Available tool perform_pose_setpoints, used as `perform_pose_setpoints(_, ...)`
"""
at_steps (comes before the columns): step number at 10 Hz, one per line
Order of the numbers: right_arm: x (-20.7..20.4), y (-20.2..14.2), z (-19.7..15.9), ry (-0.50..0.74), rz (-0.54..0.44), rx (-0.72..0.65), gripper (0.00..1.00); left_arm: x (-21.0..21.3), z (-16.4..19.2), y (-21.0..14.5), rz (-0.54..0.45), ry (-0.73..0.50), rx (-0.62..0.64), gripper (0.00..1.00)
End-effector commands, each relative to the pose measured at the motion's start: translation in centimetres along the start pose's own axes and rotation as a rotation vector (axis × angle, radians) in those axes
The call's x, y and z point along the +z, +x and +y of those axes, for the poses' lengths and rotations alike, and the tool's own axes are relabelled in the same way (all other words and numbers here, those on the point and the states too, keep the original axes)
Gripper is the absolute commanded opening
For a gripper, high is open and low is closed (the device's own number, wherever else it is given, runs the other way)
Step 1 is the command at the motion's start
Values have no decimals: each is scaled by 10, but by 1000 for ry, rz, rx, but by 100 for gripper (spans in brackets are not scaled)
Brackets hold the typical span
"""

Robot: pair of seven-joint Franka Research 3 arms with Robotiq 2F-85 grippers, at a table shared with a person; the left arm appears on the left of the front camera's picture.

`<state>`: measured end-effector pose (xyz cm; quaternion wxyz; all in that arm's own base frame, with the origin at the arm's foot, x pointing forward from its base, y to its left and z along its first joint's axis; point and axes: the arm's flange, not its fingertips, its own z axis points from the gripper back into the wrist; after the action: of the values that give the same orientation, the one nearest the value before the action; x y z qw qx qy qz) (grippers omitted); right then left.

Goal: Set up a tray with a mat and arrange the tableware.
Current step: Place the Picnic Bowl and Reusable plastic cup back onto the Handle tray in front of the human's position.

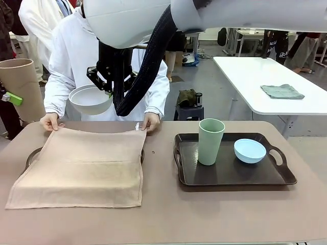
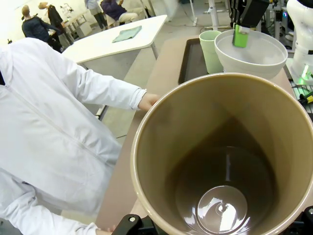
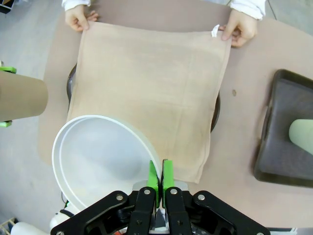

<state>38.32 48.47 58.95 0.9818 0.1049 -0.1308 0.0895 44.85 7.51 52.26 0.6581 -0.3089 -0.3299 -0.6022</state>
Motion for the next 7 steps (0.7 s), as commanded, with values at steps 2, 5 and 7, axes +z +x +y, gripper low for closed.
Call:
perform_pose_setpoints(2,-1,0,0,5,-14,4,0,2,1,3,-2,-3,-15,0)
perform_pose_setpoints(5,-1,0,0,5,-14,4,0,2,1,3,-2,-3,-15,0)
perform_pose_setpoints(7,-1,0,0,5,-14,4,0,2,1,3,-2,-3,-15,0)
